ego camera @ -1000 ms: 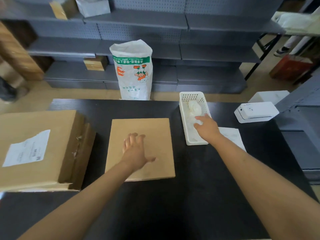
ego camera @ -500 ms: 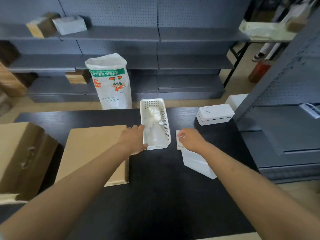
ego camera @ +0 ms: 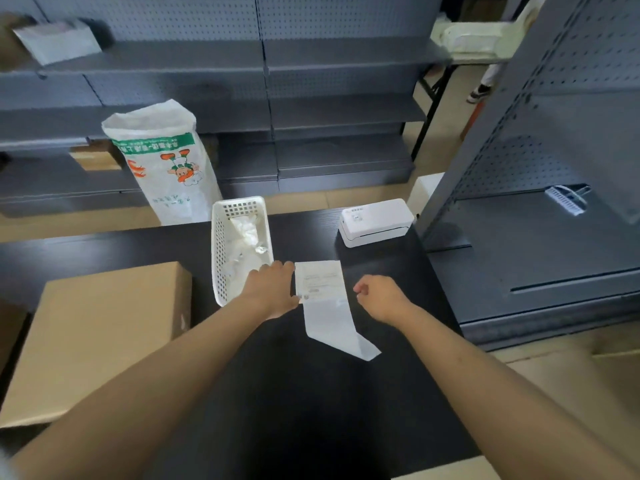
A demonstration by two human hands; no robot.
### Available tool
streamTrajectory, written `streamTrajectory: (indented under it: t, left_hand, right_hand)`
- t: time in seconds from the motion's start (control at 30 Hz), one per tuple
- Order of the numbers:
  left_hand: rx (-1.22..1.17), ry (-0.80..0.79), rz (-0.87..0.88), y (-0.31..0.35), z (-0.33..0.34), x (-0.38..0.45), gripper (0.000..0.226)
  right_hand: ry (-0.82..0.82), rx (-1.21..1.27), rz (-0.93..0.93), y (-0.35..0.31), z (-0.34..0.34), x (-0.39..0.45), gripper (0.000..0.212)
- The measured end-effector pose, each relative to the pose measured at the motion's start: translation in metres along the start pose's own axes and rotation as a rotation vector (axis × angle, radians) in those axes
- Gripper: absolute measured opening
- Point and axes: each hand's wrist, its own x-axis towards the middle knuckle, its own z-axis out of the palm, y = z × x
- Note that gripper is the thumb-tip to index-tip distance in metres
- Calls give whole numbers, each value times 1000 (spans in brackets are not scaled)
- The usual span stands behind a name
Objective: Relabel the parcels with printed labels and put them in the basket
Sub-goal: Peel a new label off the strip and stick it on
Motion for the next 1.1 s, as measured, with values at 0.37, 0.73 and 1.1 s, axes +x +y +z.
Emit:
streamTrajectory:
  t: [0.37, 0.73, 1.1]
  left_hand:
    - [75, -81, -88, 33, 25, 54, 58]
    - [117, -99, 22, 22, 47, 93, 57]
    - [147, -79, 112, 30, 79, 100, 58]
  right_hand:
    - [-108, -1, -117, 29, 9, 60, 26]
    - [-14, 175, 92, 10, 41, 100, 44]
    - [-50, 336, 313, 22, 58, 100, 44]
